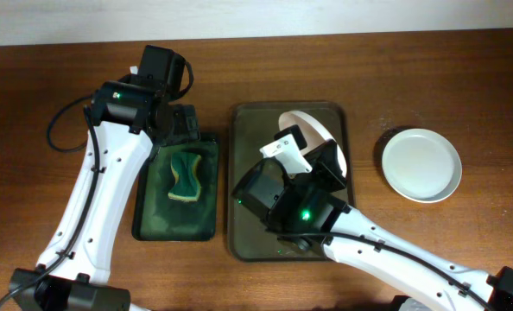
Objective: Clean dirty plates on tray and stack at the side
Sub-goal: 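Lift the last plate with the right gripper and stack it on the side pile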
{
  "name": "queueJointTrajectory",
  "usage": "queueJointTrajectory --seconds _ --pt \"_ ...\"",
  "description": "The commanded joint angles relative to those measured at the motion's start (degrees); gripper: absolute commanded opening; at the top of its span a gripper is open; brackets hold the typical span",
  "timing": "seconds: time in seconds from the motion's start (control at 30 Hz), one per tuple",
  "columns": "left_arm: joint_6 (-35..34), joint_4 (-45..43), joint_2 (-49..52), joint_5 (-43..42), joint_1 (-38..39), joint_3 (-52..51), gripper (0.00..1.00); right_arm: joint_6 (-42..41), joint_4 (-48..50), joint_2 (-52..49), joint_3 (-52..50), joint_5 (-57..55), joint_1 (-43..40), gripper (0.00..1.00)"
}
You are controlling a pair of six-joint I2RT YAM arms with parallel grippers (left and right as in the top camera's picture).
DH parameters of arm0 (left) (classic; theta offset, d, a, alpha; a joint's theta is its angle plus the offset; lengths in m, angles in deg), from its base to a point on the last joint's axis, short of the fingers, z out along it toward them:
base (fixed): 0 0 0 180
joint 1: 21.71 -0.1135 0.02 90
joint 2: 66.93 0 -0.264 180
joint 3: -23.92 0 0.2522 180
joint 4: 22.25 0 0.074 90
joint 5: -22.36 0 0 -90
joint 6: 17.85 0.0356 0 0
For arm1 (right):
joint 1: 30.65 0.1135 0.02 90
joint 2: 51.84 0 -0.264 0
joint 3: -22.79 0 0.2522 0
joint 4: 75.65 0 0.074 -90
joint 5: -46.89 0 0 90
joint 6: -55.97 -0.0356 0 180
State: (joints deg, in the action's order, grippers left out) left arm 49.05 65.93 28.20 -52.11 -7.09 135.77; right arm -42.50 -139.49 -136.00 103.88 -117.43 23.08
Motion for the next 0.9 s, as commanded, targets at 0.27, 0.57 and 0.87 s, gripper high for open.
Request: queueJointTrajectory --seconds 0.27,0.57,0.87 --pt "0.85 -0.02 -0.22 0.96 -0.15 0.15 1.0 6.16 7.72 2.03 0.94 2.99 -1.01 0.04" --pt "0.85 0.0 -0.22 0.96 -0.15 0.15 1.0 -0.74 4.98 4.68 3.13 27.43 -13.97 0.04" --pt "0.85 -0.02 -0.22 0.94 -0.15 0.15 0.99 -8.07 2.01 1.57 3.08 89.33 -76.19 0.04"
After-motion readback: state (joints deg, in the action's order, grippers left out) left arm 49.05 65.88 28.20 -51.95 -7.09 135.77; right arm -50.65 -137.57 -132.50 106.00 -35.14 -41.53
